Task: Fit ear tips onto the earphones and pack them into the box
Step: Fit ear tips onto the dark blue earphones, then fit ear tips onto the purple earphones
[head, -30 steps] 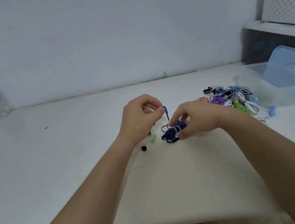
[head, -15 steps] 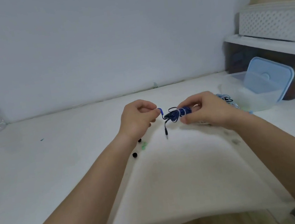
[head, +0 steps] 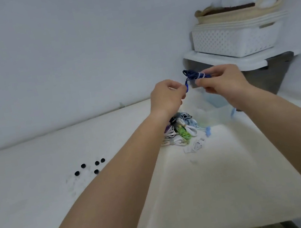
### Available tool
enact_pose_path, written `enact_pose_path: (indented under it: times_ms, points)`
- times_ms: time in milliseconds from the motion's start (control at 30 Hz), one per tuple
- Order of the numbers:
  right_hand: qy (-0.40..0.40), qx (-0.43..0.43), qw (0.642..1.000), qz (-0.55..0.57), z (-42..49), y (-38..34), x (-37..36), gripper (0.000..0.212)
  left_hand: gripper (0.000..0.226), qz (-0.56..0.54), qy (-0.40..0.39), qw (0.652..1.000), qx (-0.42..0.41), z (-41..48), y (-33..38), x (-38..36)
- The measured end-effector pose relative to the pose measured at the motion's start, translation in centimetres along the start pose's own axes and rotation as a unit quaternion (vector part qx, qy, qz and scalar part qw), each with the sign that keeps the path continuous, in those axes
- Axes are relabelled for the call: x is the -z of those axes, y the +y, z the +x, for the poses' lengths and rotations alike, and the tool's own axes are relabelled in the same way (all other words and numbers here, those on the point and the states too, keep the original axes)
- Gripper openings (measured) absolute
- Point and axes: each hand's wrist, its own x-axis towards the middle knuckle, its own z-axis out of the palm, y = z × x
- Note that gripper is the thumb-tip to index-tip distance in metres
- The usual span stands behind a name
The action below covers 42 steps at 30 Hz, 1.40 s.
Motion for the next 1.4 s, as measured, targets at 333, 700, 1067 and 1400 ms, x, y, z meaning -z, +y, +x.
enact_pose_path:
  times_ms: [333, 700, 1067, 1400]
  points:
    - [0.046, 0.012, 0.928, -0.369, 2.6, 3.5, 1.9, 0.034, 0.004, 0.163, -0.063, 0.985, -0.011, 4.3, -2.1, -7.1]
    - [0.02, 0.086, 0.92, -0.381, 1.0, 3.4, 1.0, 0.032, 0.014, 0.103, -0.005, 0.995, -0.001, 2.3, -4.6, -0.8]
    - [-0.242, 0.139, 0.906, -0.319, -3.9, 3.3, -6.6, 0.028, 0.026, 0.212, 0.009, 0.977, 0.013, -2.8, -10.3, 4.6]
    - [-0.235, 0.147, 0.864, -0.42, -3.9, 4.0, -9.9, 0.032, 0.019, 0.08, 0.019, 0.996, 0.037, -5.3, -11.4, 5.2]
